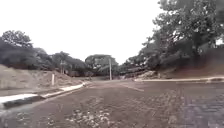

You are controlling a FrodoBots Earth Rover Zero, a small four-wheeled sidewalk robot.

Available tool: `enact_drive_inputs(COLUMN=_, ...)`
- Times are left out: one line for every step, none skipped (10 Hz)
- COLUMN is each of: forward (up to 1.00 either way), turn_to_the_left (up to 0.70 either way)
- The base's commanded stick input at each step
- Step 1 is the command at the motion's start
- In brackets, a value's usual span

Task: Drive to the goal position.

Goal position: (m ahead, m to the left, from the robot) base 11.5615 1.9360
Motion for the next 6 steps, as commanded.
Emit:
enact_drive_inputs(forward=1.00, turn_to_the_left=0.00)
enact_drive_inputs(forward=1.00, turn_to_the_left=0.00)
enact_drive_inputs(forward=1.00, turn_to_the_left=0.00)
enact_drive_inputs(forward=1.00, turn_to_the_left=0.00)
enact_drive_inputs(forward=1.00, turn_to_the_left=0.00)
enact_drive_inputs(forward=1.00, turn_to_the_left=0.00)
